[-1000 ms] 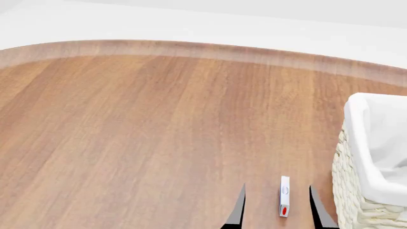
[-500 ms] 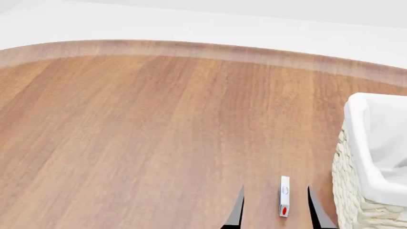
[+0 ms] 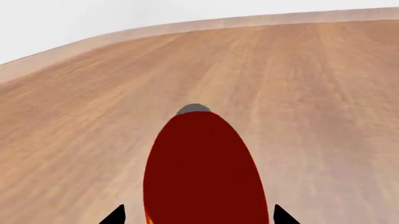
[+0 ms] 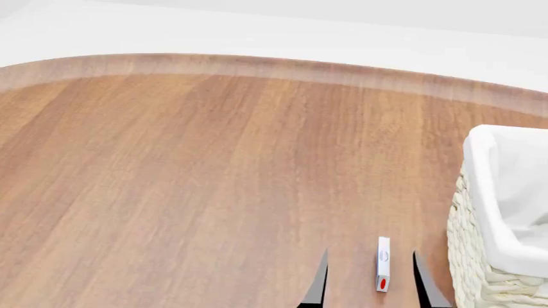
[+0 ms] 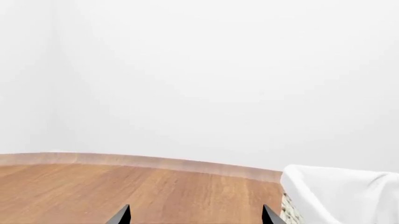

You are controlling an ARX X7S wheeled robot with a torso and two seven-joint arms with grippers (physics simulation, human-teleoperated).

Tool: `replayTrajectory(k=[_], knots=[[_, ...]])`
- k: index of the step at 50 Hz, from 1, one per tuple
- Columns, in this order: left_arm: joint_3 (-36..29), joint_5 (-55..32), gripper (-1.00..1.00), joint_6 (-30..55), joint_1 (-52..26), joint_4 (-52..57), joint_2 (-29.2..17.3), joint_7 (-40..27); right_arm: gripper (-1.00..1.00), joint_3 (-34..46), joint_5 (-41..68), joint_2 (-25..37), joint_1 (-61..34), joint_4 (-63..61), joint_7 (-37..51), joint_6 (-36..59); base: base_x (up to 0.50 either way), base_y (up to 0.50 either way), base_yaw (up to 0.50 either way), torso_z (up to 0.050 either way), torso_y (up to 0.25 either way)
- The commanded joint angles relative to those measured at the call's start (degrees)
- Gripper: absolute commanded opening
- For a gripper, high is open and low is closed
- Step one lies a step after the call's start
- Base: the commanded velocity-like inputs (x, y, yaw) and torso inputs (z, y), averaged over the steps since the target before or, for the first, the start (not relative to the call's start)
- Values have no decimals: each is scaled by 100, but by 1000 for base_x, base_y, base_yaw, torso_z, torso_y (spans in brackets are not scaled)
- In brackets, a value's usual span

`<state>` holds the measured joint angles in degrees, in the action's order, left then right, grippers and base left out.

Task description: Pick up the ketchup, and put it in the basket.

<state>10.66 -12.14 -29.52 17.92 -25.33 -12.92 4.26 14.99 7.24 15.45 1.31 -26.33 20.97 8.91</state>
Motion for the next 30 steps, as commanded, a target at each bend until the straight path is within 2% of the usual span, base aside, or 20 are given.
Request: replayTrajectory(k=[1,18,19,25,27,30], knots=[[74,-29,100,-566,-540,-1008,109,420,100,-77,-108,-84,-4,105,-120,-137,0,0,0,0,0],[115,29,100,-1128,-1120,-2130,113,406,100,-47,-52,-48,-2,116,-94,-165,0,0,0,0,0],[112,19,-100,-1093,-1099,-2077,116,403,100,-48,-49,-46,-3,120,-90,-164,0,0,0,0,0],[92,-86,-100,-510,-768,-1054,103,276,100,-40,-32,-35,-13,139,-80,-177,0,0,0,0,0],[165,-11,-100,-284,-701,-647,110,-22,100,-33,-30,-33,-13,150,-78,-186,0,0,0,0,0],[161,-183,-100,337,-522,179,88,-143,100,-26,-29,-26,-9,152,-70,-193,0,0,0,0,0]])
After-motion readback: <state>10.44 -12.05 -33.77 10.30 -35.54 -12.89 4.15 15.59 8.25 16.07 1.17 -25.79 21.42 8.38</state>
